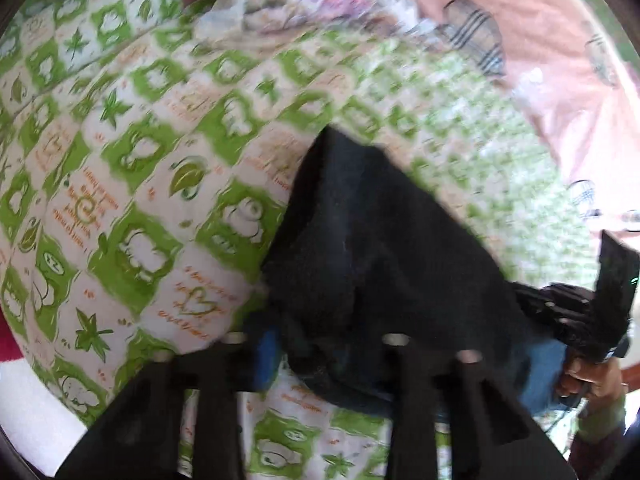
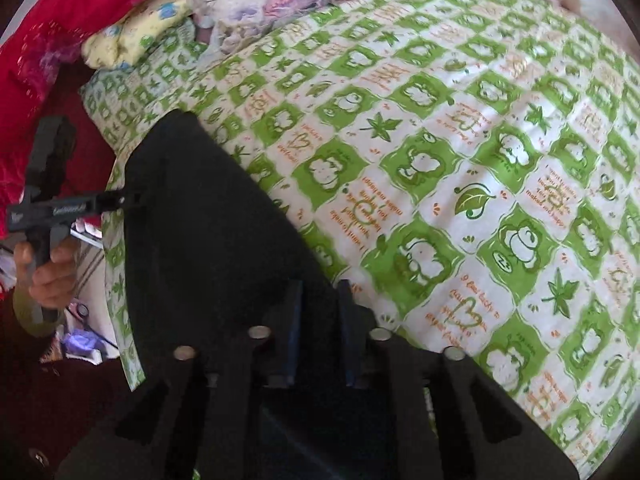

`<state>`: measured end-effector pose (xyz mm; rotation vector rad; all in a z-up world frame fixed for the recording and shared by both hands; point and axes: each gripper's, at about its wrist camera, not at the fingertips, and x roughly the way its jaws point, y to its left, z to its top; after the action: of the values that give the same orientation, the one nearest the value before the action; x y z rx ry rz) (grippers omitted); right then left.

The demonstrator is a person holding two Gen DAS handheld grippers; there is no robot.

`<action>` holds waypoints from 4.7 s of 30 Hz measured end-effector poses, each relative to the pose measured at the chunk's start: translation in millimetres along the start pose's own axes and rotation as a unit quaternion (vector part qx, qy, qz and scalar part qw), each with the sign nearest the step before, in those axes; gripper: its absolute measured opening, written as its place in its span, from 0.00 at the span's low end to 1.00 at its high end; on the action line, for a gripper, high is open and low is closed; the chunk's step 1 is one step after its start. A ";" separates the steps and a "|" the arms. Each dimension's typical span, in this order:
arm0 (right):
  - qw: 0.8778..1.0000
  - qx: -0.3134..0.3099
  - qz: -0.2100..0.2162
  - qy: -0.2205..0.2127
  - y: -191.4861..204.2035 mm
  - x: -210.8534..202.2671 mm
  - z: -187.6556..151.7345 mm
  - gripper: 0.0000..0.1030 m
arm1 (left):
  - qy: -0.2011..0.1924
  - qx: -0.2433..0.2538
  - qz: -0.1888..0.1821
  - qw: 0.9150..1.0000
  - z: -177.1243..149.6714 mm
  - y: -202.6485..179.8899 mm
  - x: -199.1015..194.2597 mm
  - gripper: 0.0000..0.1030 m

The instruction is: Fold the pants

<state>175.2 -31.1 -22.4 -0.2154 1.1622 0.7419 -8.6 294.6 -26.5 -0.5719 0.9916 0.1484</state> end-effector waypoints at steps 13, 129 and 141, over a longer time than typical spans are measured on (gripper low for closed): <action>0.978 0.031 -0.128 -0.164 12.4 -27.1 3.6 0.09 | -0.158 0.163 0.000 0.974 -14.7 -28.9 -44.7 0.16; 0.890 0.285 -0.043 -0.354 7.7 -143.0 -230.6 0.12 | 0.120 0.493 -0.275 0.816 -94.6 -379.5 66.3 0.10; 0.918 0.280 -0.050 -0.277 10.4 -89.9 -206.9 0.17 | 0.138 0.429 -0.224 0.864 -82.4 -316.0 99.2 0.10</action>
<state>-4.4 -167.9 -24.8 0.3954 0.7658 0.3165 101.7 -28.3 -19.9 0.0234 1.0554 -0.7857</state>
